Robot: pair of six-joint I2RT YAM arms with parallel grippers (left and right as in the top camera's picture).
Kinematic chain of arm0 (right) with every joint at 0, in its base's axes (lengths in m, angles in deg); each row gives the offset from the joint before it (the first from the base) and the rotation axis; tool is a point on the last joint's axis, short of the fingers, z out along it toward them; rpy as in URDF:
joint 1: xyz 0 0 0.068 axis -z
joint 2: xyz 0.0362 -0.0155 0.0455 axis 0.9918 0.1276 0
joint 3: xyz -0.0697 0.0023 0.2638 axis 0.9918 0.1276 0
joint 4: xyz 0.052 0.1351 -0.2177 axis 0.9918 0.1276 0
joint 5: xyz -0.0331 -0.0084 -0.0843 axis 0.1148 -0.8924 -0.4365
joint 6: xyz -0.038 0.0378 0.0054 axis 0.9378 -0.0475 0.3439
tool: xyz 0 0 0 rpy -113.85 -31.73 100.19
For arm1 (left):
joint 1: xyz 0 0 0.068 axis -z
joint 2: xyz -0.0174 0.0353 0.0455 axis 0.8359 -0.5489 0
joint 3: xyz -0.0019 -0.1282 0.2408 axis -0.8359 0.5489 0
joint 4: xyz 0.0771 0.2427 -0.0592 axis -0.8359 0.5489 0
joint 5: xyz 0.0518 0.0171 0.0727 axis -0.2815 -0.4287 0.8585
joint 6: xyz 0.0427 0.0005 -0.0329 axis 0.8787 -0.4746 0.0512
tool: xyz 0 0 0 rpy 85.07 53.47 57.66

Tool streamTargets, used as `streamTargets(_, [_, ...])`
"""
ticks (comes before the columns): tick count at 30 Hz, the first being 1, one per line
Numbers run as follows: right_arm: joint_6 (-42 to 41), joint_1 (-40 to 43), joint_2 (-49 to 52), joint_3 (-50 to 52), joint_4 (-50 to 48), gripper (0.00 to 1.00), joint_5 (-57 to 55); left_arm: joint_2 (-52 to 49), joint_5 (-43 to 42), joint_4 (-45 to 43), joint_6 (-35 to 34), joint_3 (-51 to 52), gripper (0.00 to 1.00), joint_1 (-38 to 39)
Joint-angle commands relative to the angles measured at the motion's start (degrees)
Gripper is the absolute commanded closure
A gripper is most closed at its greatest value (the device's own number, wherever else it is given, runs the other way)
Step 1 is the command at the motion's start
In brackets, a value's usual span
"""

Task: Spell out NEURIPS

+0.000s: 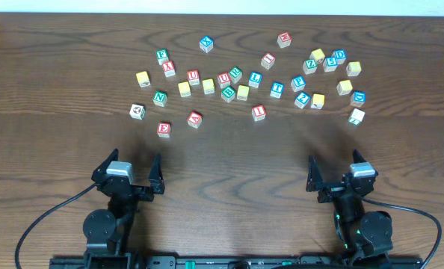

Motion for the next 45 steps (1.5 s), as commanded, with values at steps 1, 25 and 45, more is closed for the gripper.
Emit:
streamTargets(1, [0.74, 0.46, -0.17, 0.07, 0.28, 0.01, 0.55, 0.37, -0.94, 2.47, 0.13, 0.61, 0.02, 0.17])
streamTargets(25, [0.74, 0.46, -0.17, 0.07, 0.28, 0.01, 0.55, 0.37, -0.94, 2.47, 0.13, 0.61, 0.02, 0.15])
streamTargets(45, [0.74, 0.46, -0.17, 0.07, 0.28, 0.01, 0.57, 0.35, -4.57, 2.05, 0.59, -2.58, 0.02, 0.15])
